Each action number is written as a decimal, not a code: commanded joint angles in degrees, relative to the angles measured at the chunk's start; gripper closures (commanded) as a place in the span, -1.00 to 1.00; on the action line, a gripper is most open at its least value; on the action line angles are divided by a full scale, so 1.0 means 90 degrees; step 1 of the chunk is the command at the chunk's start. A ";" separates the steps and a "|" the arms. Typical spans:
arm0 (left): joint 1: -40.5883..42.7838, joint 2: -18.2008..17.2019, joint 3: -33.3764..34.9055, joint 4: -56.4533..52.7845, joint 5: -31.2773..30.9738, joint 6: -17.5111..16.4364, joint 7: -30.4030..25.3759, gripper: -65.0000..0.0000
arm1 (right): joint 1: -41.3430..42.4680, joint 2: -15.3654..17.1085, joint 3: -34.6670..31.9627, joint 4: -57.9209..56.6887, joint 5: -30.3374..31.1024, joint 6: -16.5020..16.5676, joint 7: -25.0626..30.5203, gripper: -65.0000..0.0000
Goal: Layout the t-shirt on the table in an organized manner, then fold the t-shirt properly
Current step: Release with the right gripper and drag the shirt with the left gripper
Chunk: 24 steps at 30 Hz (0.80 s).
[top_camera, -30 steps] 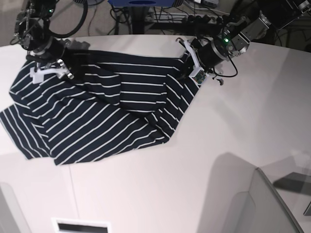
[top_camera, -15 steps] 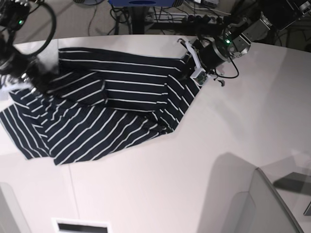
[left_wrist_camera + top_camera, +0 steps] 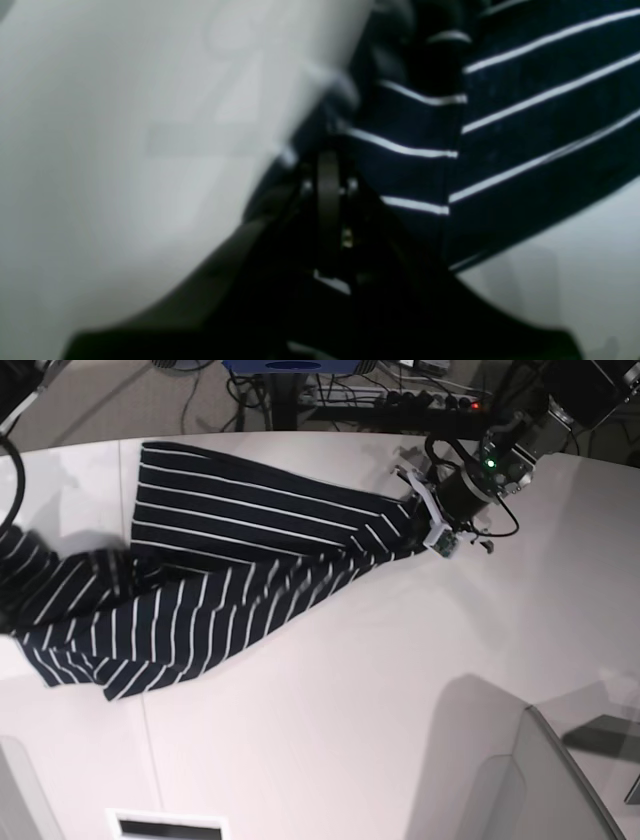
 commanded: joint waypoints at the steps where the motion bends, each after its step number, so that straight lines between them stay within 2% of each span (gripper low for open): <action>1: -0.0161 -0.0109 -0.0056 -0.0012 -0.0006 0.0042 -0.0042 1.00 | 0.0147 0.0161 0.0010 0.0110 0.0134 0.0063 0.0091 0.98; 5: -0.0318 -0.0109 -0.0056 -0.0003 -0.0045 0.0042 -0.0042 1.00 | 0.0372 0.0249 0.0000 0.0110 0.0134 0.0239 0.0140 0.98; 10: 0.0054 0.0008 -0.0056 0.1150 -0.0045 0.0042 -0.0042 1.00 | 0.0372 0.0249 -0.0010 0.0110 0.0134 0.0327 0.0267 0.98; 15: 0.0308 0.0633 0.0012 0.2000 -0.0036 0.0023 -0.0042 1.00 | 0.0343 0.0230 -0.0010 0.0110 0.0134 0.0327 0.0238 0.98; 17: 0.0308 0.1053 0.0032 0.2010 -0.0006 -0.0006 -0.0042 1.00 | 0.0333 0.0220 -0.0010 0.0110 0.0134 0.0337 0.0218 0.98; 21: 0.0054 0.1825 0.0188 0.1423 0.0004 -0.0124 -0.0042 1.00 | 0.0313 0.0220 -0.0244 0.0110 0.0134 0.0337 0.0257 0.98; 24: -0.0464 0.2274 0.0921 0.0456 0.0004 -0.0202 -0.0042 1.00 | 0.0313 0.0220 -0.0264 0.0110 0.0134 0.0337 0.0257 0.98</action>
